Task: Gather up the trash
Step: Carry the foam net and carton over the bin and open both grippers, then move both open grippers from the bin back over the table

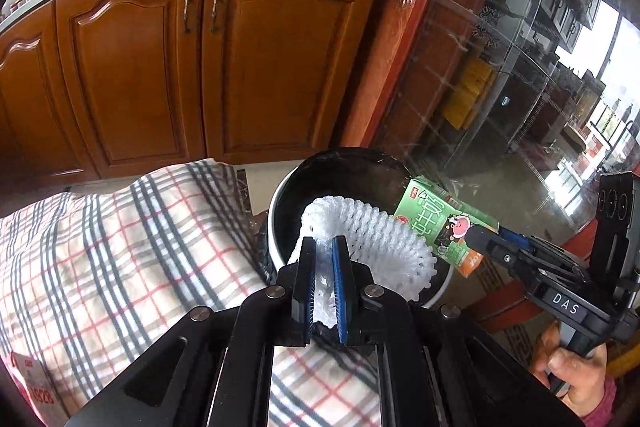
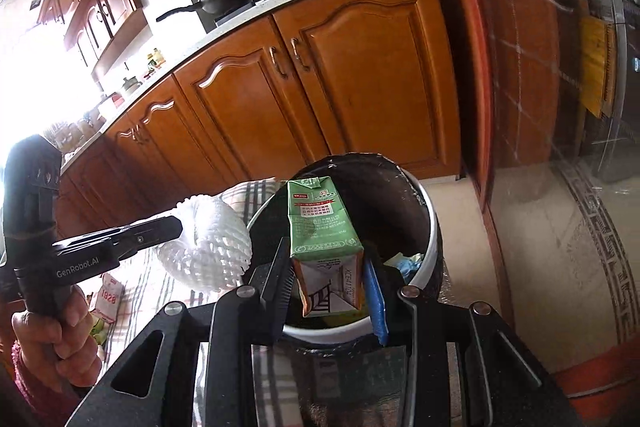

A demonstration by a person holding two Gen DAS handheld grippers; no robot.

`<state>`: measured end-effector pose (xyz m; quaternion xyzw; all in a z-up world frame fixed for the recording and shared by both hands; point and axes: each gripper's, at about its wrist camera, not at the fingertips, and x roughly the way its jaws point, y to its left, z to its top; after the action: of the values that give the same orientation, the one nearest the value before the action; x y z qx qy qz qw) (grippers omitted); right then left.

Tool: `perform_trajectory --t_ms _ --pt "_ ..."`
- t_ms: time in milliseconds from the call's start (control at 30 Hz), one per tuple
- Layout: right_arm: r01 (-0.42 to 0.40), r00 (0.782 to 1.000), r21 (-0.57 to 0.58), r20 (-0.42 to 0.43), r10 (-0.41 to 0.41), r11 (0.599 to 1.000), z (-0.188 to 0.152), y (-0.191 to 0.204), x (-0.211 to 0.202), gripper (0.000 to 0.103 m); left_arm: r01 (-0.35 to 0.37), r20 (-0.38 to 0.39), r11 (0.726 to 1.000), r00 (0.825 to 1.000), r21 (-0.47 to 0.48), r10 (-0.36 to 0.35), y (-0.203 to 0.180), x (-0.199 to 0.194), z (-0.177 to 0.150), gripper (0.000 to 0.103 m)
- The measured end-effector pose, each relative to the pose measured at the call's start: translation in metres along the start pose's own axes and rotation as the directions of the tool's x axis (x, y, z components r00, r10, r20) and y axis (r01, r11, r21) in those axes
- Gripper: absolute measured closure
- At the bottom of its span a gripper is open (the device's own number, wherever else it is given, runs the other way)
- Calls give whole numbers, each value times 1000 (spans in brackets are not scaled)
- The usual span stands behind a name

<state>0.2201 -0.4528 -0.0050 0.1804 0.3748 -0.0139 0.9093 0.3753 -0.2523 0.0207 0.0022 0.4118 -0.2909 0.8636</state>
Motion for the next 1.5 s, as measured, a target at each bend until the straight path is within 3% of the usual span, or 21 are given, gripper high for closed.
perform_trajectory --t_ms 267,700,833,967,1167,1300,1500 --pt "22 999 2 -24 -21 1000 8 -13 16 70 -14 -47 1000 999 10 14 -8 34 8 96" --pt "30 998 9 -62 -29 1000 8 -21 37 70 -21 -76 1000 997 -2 21 -9 52 14 95" --pt "18 997 29 -73 -15 999 10 -24 43 66 -15 -79 1000 997 -16 14 -8 55 13 85" --pt "12 998 49 -60 -9 999 10 -26 40 52 -8 -62 999 998 -31 6 -2 49 9 73" --pt "-6 1000 91 -14 8 996 6 -27 24 52 23 -35 997 999 -79 -26 12 28 -7 70" --pt "-24 1000 107 16 23 994 1 -21 11 46 38 -7 992 999 -123 -39 26 7 -27 70" --pt "-76 997 108 36 73 991 -15 0 -1 43 24 27 985 999 -172 -20 46 -30 -63 65"
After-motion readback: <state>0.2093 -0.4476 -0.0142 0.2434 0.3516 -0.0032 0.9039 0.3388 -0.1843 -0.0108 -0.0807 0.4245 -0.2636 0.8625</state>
